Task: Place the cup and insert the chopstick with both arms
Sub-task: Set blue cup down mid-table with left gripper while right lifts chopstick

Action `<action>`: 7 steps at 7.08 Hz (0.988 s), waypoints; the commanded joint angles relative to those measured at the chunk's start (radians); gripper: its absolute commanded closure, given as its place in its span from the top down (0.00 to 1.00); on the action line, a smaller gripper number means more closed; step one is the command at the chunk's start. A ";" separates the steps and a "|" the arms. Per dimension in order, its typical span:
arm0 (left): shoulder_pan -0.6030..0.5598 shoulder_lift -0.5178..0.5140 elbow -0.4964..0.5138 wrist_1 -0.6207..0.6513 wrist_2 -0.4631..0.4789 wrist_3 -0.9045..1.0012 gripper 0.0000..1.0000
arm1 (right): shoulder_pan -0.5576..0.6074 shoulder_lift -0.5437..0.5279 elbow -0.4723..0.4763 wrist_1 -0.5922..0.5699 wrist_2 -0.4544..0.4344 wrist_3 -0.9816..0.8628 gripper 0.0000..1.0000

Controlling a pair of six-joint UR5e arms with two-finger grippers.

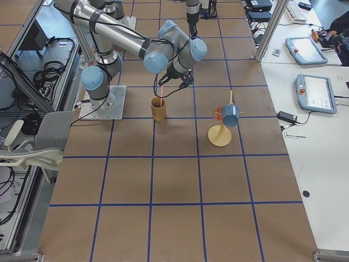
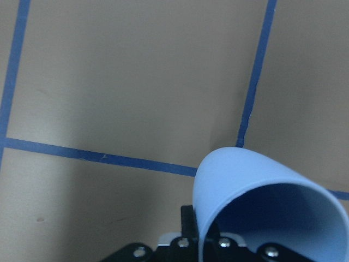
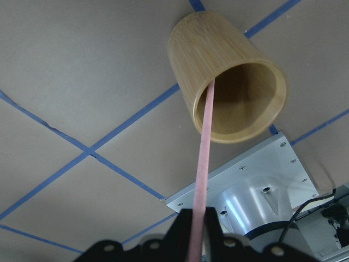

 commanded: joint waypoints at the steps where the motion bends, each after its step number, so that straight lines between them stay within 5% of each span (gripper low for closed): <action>1: -0.010 -0.050 0.027 -0.005 0.005 -0.062 0.00 | 0.000 0.002 -0.111 0.124 0.003 0.002 0.00; 4: -0.013 -0.073 0.027 0.001 0.004 -0.079 0.00 | 0.002 -0.005 -0.277 0.297 0.047 0.000 0.00; 5: -0.013 -0.075 0.027 -0.002 0.005 -0.079 0.32 | 0.005 -0.006 -0.308 0.314 0.095 0.002 0.00; 6: -0.015 -0.067 0.029 -0.010 0.005 -0.079 0.86 | 0.011 -0.005 -0.309 0.313 0.123 0.003 0.00; 7: -0.015 -0.059 0.036 -0.007 -0.004 -0.081 0.95 | 0.017 -0.005 -0.310 0.311 0.167 0.015 0.00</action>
